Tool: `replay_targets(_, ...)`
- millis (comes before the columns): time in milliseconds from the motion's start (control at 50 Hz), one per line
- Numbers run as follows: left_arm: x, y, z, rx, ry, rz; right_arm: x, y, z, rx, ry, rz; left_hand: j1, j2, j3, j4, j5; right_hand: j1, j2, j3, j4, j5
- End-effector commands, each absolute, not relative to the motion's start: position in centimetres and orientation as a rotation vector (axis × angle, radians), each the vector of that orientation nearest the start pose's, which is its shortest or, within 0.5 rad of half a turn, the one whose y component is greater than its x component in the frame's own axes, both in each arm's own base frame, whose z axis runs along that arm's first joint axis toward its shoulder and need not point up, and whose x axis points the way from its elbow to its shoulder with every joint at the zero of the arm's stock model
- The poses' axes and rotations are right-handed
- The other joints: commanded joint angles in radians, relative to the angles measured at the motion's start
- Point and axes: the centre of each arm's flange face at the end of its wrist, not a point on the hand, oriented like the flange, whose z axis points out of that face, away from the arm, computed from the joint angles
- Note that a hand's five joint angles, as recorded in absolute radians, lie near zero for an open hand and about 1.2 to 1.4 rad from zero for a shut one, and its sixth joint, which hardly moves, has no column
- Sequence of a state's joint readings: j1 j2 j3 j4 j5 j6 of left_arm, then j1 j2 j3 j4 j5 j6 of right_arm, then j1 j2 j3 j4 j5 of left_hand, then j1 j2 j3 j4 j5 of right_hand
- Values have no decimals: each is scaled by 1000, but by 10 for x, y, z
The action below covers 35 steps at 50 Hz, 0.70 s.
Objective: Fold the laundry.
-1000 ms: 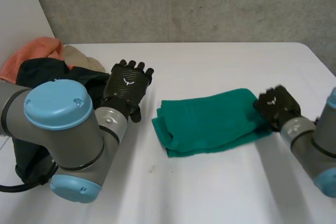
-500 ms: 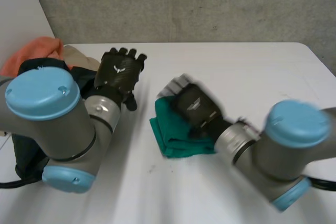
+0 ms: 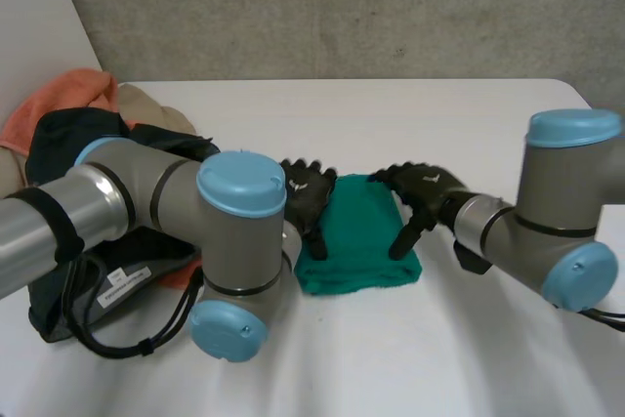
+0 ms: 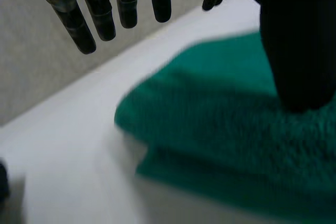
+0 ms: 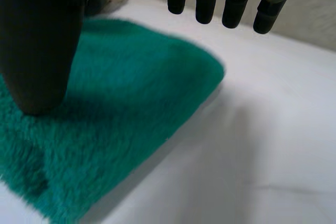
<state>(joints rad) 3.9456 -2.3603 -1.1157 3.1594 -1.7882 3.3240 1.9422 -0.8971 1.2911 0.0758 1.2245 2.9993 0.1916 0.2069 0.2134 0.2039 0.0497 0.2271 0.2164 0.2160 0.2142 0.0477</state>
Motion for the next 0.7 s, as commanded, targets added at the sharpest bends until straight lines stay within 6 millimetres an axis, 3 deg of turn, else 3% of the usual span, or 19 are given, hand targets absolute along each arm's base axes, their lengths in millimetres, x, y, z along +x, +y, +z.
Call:
replay_targets(20,-368,-230,128,1099,2449,-1804,301,-294,125,-1024,2211,-1367,-2,-17,-23,-14,-34,-53,-42,-42,-40,-48)
replay_targets(100,-366,-231,131,1130,2414,-1785,299,-295,127,-1113,2250,-1438,-5,-20,-26,-17,-37,-53,-42,-42,-40,-48)
replay_targets(180,-362,-238,139,1127,2406,-1801,293,-295,145,-1131,2277,-1542,-7,-23,-29,-20,-40,-53,-42,-42,-40,-48)
replay_targets(240,-364,-239,159,1166,2396,-1886,286,-293,167,-1090,2265,-1639,-5,-20,-26,-17,-37,-53,-42,-42,-40,-48)
replay_targets(360,-371,-232,213,1332,2347,-2127,274,-281,176,-951,2225,-1753,-5,-20,-26,-17,-37,-53,-42,-42,-40,-48)
replay_targets(420,-367,-237,229,1390,2325,-2202,259,-278,170,-826,2281,-1699,-2,-17,-23,-14,-34,-53,-42,-42,-40,-48)
replay_targets(500,-369,-229,243,1620,2322,-2273,244,-273,153,-680,2358,-1580,13,-2,-9,1,-20,-53,-42,-42,-40,-48)
replay_targets(520,-371,-222,245,1739,2337,-2278,243,-271,150,-659,2361,-1562,13,-2,-9,1,-20,-53,-42,-42,-40,-48)
replay_targets(600,-371,-214,251,1884,2386,-2277,247,-262,137,-625,2322,-1441,22,7,0,10,-11,-53,-42,-42,-40,-48)
replay_targets(700,-369,-214,252,1864,2430,-2276,258,-259,127,-597,2206,-1353,22,7,0,10,-11,-53,-42,-42,-40,-48)
